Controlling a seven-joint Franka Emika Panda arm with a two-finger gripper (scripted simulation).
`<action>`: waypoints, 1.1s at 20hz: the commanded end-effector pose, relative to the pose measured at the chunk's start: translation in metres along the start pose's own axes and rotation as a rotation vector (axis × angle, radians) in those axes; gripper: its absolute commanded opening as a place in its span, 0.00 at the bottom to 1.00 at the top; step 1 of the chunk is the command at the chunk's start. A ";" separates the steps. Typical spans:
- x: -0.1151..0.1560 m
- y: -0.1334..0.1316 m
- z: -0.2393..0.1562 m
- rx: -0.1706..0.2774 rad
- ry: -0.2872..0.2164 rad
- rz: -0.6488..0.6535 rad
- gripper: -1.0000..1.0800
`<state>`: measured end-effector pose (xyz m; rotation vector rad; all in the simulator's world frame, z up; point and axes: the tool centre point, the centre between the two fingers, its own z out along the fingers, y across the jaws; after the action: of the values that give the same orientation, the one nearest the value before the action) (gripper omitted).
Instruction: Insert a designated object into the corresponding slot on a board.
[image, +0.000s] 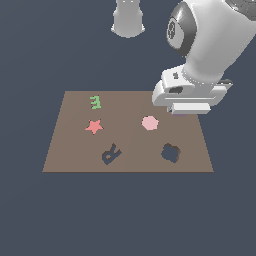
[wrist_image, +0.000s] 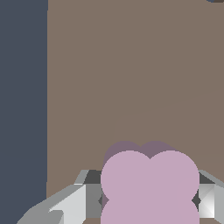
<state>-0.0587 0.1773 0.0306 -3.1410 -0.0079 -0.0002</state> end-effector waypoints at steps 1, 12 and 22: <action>0.001 0.002 0.000 0.000 0.000 -0.011 0.00; 0.016 0.019 -0.002 0.000 0.000 -0.162 0.00; 0.048 0.042 -0.004 0.000 0.000 -0.430 0.00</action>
<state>-0.0162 0.1390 0.0340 -3.0827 -0.6048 0.0003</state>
